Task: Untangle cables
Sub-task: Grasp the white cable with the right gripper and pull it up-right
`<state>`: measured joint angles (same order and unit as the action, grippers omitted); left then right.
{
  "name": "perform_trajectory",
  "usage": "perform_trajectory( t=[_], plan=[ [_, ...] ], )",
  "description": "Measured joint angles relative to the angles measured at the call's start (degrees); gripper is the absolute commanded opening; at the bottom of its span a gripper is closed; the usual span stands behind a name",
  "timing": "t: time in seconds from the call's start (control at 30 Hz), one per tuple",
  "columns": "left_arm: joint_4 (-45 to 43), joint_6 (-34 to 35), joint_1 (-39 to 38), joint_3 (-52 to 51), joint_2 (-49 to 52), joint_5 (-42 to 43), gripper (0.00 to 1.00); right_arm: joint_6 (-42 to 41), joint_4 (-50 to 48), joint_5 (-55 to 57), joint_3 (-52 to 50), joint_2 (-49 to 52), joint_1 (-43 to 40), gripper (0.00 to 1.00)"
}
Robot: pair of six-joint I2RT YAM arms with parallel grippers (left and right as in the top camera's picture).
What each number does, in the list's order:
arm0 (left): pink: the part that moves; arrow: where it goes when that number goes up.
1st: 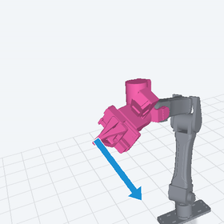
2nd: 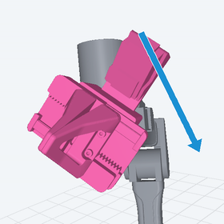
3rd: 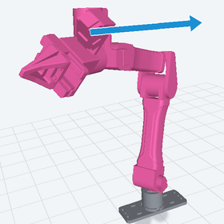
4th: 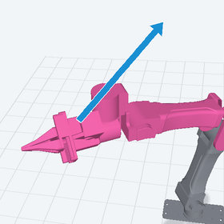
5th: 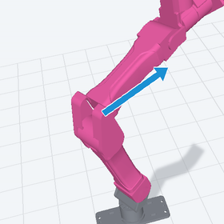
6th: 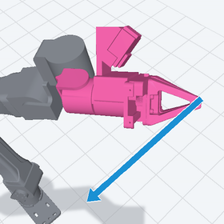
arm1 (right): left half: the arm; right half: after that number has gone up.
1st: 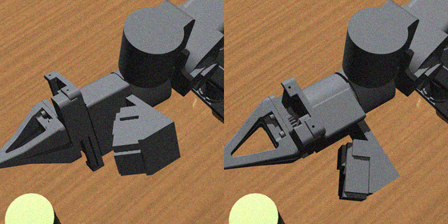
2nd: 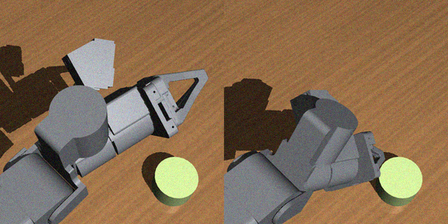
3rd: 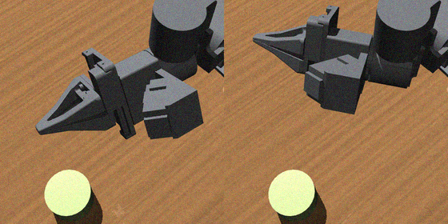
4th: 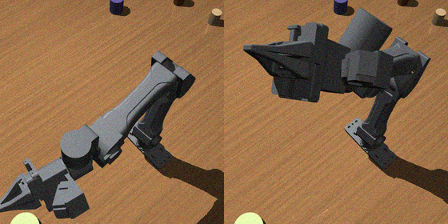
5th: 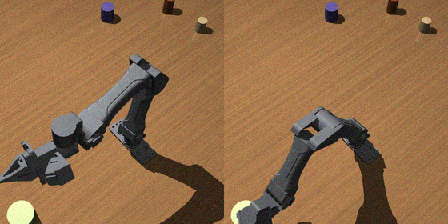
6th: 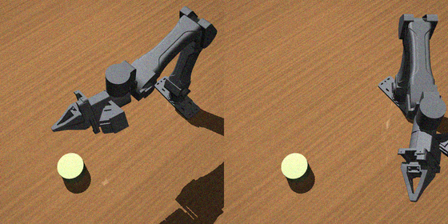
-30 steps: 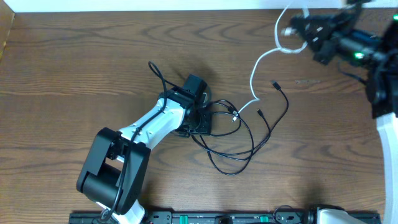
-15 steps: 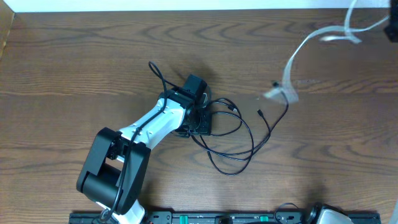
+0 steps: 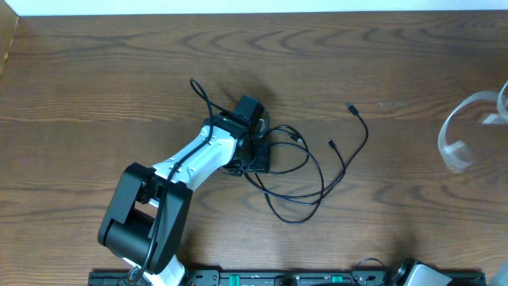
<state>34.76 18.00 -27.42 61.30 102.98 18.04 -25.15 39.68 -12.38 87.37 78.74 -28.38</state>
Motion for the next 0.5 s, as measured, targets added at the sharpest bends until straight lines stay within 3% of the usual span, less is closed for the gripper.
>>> perform_trajectory(
  t=[0.3, 0.5],
  plan=[
    [0.87, 0.00, 0.00, 0.02, 0.00, 0.00, 0.58, 4.79, 3.76, 15.96, 0.00, 14.19, -0.39, 0.01],
    [0.87, 0.00, 0.00, 0.02, 0.00, 0.00, 0.58, 5.07, 0.92, 23.82, -0.02, 15.17, -3.96, 0.01]
  ],
)
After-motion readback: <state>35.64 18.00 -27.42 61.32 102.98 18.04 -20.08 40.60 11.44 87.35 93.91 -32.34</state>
